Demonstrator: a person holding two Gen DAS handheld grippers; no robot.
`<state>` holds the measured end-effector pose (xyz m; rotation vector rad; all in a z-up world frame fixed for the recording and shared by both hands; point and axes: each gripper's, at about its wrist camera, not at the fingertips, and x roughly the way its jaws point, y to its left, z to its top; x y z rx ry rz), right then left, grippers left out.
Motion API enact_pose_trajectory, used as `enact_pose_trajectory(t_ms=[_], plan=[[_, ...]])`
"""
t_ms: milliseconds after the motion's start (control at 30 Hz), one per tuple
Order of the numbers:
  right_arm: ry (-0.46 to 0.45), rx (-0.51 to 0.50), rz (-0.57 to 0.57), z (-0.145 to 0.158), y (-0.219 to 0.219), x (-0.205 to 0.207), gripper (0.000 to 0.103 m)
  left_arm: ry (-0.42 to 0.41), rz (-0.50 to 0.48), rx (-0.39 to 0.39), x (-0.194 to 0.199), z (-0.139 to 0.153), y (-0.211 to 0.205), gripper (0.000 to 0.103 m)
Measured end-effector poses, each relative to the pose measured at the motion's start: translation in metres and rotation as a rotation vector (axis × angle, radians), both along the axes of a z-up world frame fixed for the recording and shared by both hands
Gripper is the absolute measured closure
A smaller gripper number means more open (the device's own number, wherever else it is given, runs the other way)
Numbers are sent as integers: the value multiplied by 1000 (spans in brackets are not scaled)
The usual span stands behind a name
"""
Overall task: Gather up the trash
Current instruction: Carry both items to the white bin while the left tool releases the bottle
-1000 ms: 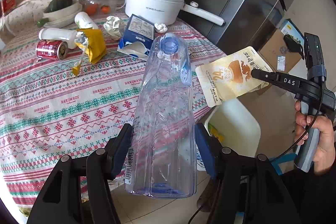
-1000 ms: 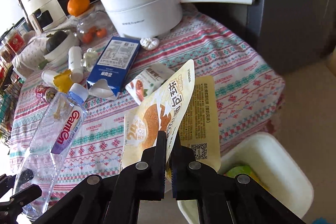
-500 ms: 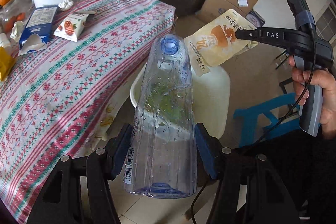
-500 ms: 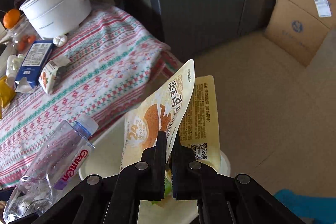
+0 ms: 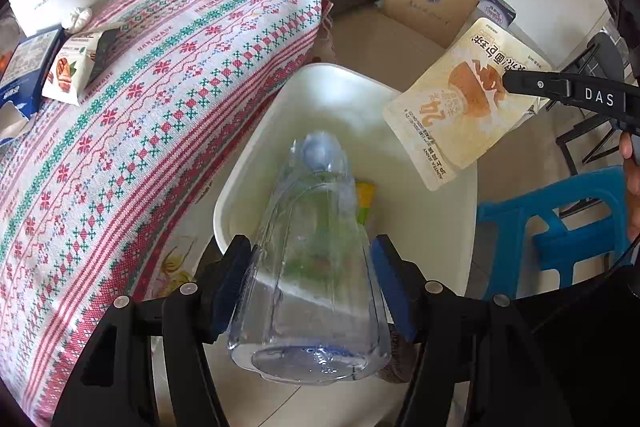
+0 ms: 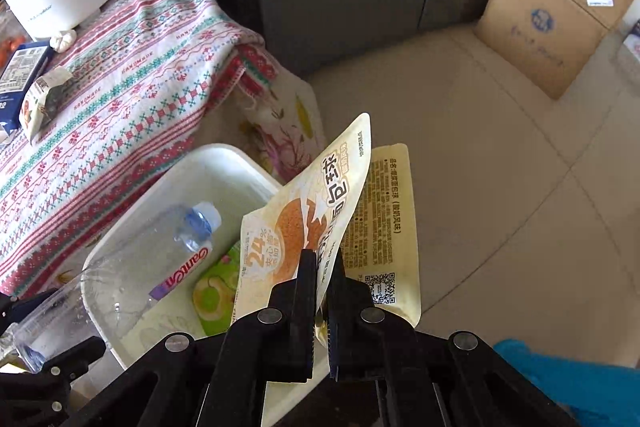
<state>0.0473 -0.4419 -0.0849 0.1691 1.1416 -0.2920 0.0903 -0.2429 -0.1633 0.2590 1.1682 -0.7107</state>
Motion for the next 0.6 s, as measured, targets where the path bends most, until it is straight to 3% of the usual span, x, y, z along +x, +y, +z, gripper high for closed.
enact_pose_trajectory(t_ms=[233,600], plan=[[22,4,9,-5,1,4,99,12,63,-30,8,9,7,28],[69,43,92,-19,33,19,96,-51,139,-38,0,35,46,24]])
